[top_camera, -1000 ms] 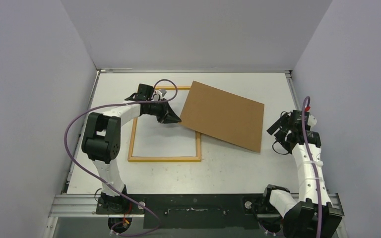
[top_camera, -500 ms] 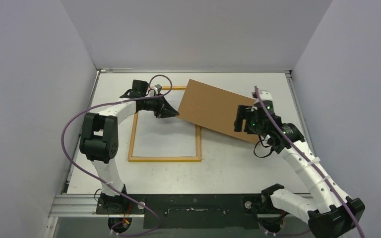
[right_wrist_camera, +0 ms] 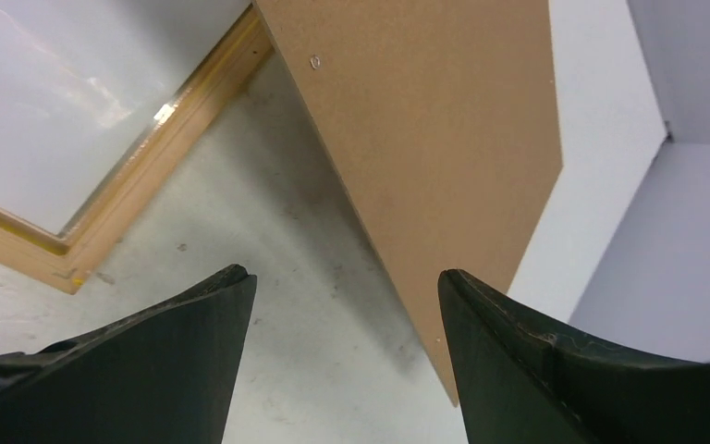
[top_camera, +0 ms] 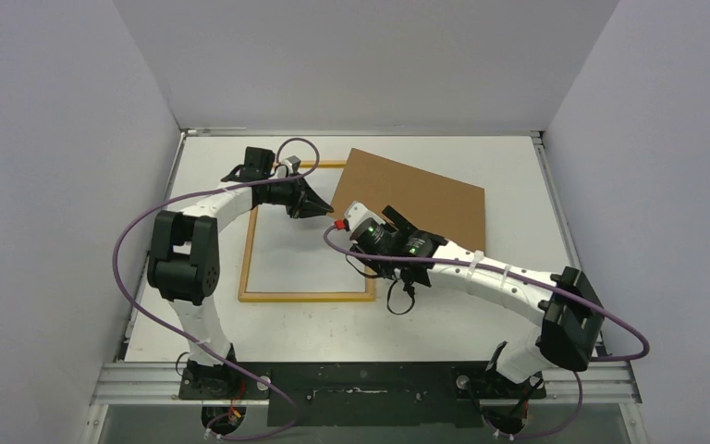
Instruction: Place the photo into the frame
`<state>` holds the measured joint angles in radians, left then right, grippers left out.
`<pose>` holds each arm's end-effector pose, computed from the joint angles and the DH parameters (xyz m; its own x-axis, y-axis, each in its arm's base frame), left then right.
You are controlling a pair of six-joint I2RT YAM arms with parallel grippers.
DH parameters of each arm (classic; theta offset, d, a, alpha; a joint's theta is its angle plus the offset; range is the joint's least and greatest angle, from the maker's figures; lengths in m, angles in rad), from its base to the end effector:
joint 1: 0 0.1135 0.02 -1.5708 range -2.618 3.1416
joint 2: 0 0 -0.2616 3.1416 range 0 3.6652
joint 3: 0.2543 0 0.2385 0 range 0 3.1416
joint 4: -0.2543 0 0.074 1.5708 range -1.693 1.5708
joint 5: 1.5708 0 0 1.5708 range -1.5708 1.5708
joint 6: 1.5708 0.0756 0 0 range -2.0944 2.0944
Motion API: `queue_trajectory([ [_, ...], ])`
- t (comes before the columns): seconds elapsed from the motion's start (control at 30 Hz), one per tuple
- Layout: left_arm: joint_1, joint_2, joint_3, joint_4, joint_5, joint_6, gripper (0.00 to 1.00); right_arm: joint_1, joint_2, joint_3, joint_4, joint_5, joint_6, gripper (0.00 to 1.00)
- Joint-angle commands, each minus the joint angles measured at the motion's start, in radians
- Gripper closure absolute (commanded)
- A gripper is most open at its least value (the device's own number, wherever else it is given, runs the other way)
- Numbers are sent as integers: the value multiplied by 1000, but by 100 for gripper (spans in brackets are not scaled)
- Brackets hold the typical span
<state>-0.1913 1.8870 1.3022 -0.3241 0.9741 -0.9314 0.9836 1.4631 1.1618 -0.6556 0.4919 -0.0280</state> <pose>0.3794 -0.1372 0.1929 -0.9484 -0.2756 0.1569 -0.2599 0.3919 -0.8826 0.2021 0.2392 0.2474 -0.4364 -0.7002 -0.5650 -0.5955 0.6955 -0.4020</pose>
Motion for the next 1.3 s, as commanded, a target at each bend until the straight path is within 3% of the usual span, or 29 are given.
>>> queue_trajectory([
  [0.0, 11, -70, 31, 5, 33, -6, 100, 7, 21, 50, 71, 151, -146, 27],
  [0.37, 11, -82, 13, 0, 48, -11, 100, 6, 106, -23, 193, 137, -318, 28],
  [0.67, 10, -90, 5, 0, 55, -15, 100, -16, 168, -39, 262, 202, -366, 33],
  [1.0, 10, -94, 0, -3, 63, -19, 100, -70, 212, -68, 316, 292, -445, 52],
  [1.17, 12, -96, 15, 6, 91, -38, 100, -64, 186, -95, 371, 331, -501, 81],
  [1.27, 13, -106, 40, -7, 103, -38, 100, -52, 163, -119, 431, 364, -554, 92],
])
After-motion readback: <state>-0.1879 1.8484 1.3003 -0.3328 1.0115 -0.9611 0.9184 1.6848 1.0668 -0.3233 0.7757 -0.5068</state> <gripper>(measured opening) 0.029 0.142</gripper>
